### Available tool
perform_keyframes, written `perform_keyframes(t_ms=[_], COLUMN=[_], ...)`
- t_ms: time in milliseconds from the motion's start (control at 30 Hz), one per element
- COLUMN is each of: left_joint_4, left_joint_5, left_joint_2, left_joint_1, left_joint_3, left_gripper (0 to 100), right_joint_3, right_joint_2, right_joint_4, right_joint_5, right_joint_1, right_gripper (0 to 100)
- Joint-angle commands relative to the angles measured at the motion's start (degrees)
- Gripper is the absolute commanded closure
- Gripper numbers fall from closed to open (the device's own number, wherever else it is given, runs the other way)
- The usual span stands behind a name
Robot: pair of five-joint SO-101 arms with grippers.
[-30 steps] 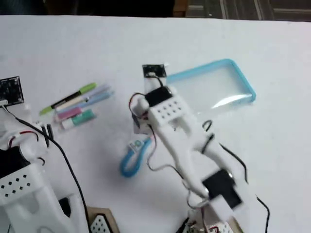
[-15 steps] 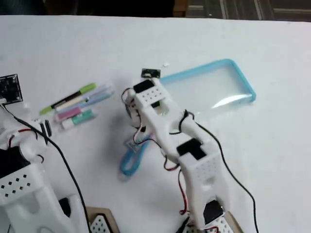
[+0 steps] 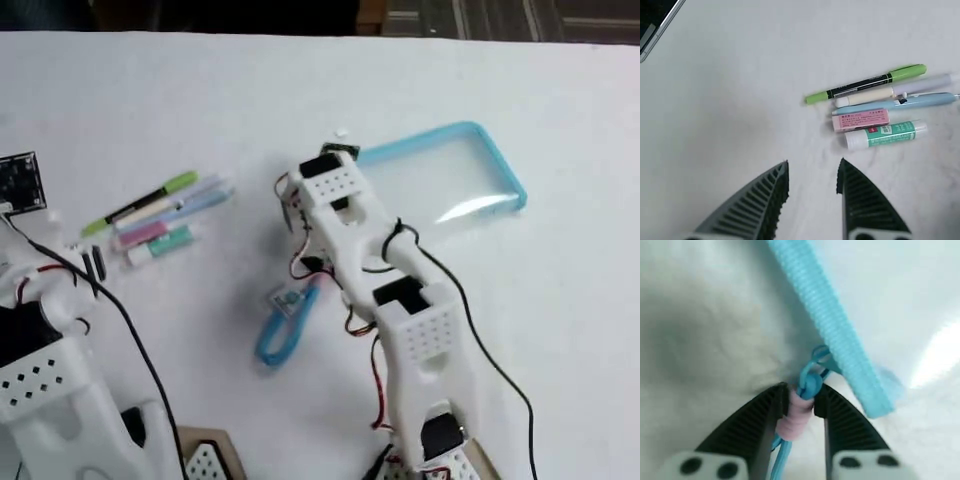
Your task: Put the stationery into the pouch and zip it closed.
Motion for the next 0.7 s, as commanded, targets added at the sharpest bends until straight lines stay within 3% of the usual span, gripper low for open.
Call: perform_keyframes(t_ms=[0, 167, 300, 333, 500, 667], left_joint_4=[-1.2, -1.9, -1.8, -1.8, -1.6, -0.8], left_joint_5=[-0.4, -0.5, -0.1, -0.1, -0.1, -0.1], left_joint_2=[0.1, 0.1, 0.1, 0.1, 0.1, 0.1], left_joint_1=[0.2, 0.2, 0.2, 0.2, 0.2, 0.2], left_joint_3=[-0.4, -0.7, -2.5, -2.9, -5.2, -7.1], left_gripper=[82, 82, 82, 82, 82, 82], right_joint_3=[0.2, 0.2, 0.2, 0.2, -5.5, -21.0], right_joint_2=[-2.8, -10.5, -21.0, -23.8, -36.1, -38.8], right_joint_4=[2.8, 6.7, 5.4, 4.7, 3.9, 4.1], right_joint_5=[3.7, 13.6, 43.0, 47.3, 48.3, 48.3], right_joint_1=[0.0, 0.0, -0.8, -1.6, -5.4, -8.0], right_gripper=[98.3, 98.1, 98.1, 98.1, 98.1, 98.1])
